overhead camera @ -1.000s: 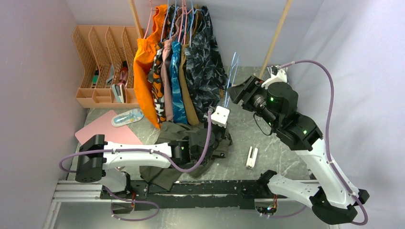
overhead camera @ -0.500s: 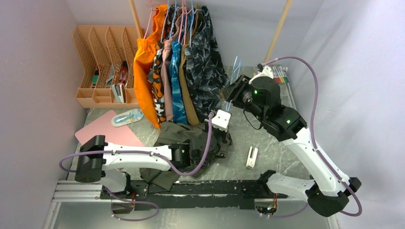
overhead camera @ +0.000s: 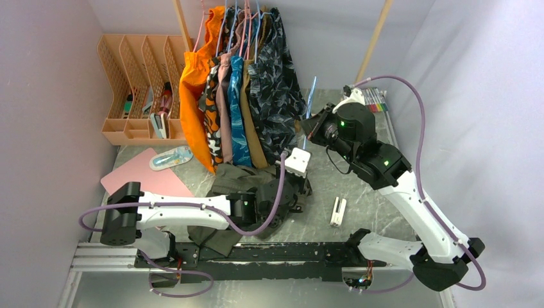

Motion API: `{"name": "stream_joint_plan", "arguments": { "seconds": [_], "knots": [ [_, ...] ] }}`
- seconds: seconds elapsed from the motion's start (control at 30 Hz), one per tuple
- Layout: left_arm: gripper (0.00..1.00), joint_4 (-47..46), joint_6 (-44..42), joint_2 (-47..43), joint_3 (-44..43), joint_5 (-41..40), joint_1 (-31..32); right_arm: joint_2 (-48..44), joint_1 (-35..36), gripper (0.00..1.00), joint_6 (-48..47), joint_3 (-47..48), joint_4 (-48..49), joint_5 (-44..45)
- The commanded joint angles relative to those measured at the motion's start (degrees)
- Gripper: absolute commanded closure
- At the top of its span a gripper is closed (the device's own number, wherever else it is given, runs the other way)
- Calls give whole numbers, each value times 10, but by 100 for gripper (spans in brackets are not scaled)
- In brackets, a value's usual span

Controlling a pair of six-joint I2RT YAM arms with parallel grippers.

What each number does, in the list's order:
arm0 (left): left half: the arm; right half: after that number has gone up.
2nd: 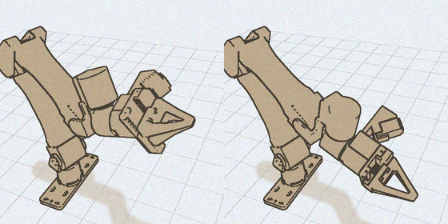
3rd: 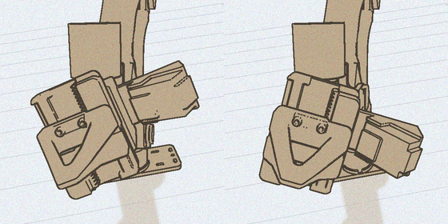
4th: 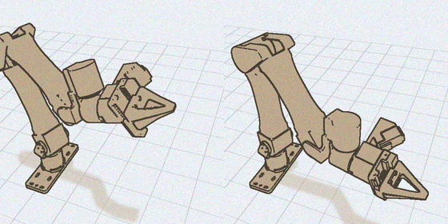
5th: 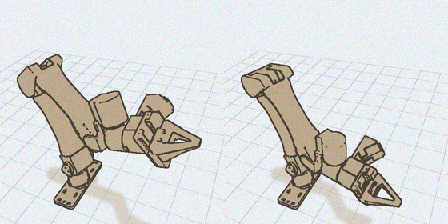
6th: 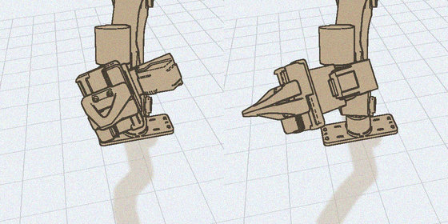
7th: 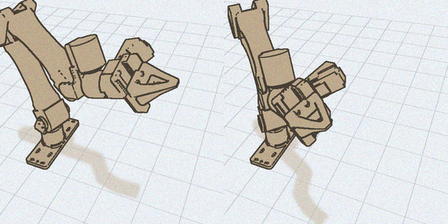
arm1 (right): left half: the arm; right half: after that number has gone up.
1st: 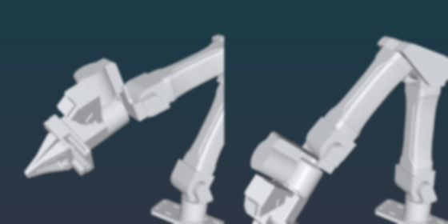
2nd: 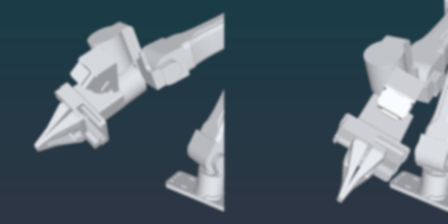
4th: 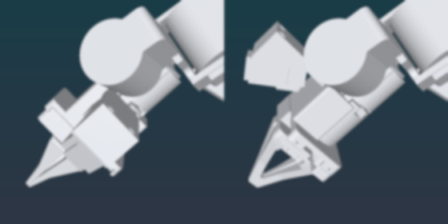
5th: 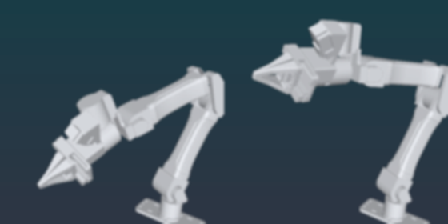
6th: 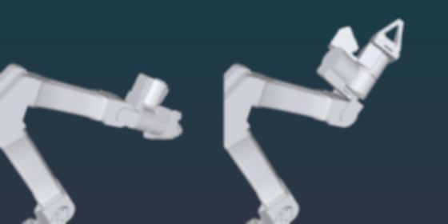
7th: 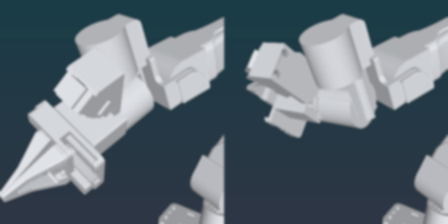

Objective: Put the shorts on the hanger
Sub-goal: Pick up the hanger from the clothesline.

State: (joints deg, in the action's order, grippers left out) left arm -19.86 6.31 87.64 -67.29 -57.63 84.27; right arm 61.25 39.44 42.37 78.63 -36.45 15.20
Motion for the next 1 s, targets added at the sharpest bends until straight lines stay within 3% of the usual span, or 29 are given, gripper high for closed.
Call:
{"name": "stream_joint_plan", "arguments": {
  "seconds": [0.0, 0.13, 0.2, 0.27, 0.33, 0.43, 0.6, 0.77, 0.97],
  "knots": [
    [78, 34, 37, -25, -27, 27, 5, -14, -2, 100, -21, -3, 4, 1],
    [32, 112, 90, -50, -36, 52, 6, -24, -3, 100, -39, 4, -10, -2],
    [23, 182, 134, -70, -45, 69, 6, -29, -2, 100, -54, 15, -24, 0],
    [1, 264, 194, -111, -46, 82, 7, -39, -2, 100, -72, 22, -37, 2],
    [1, 333, 235, -159, -28, 88, 7, -52, -2, 100, -100, 28, -48, -9],
    [1, 386, 219, -243, -2, 113, 6, -67, -2, 100, -162, 33, -75, -57],
    [1, 383, 23, -345, -33, 240, 6, -106, -2, 100, -279, 25, -110, -182],
    [1, 469, -120, -332, -143, 381, 7, -154, 6, 100, -342, 29, -121, -343],
    [0, 610, -185, -249, -257, 490, 7, -168, 15, 100, -385, 36, -142, -468]
  ]
}}
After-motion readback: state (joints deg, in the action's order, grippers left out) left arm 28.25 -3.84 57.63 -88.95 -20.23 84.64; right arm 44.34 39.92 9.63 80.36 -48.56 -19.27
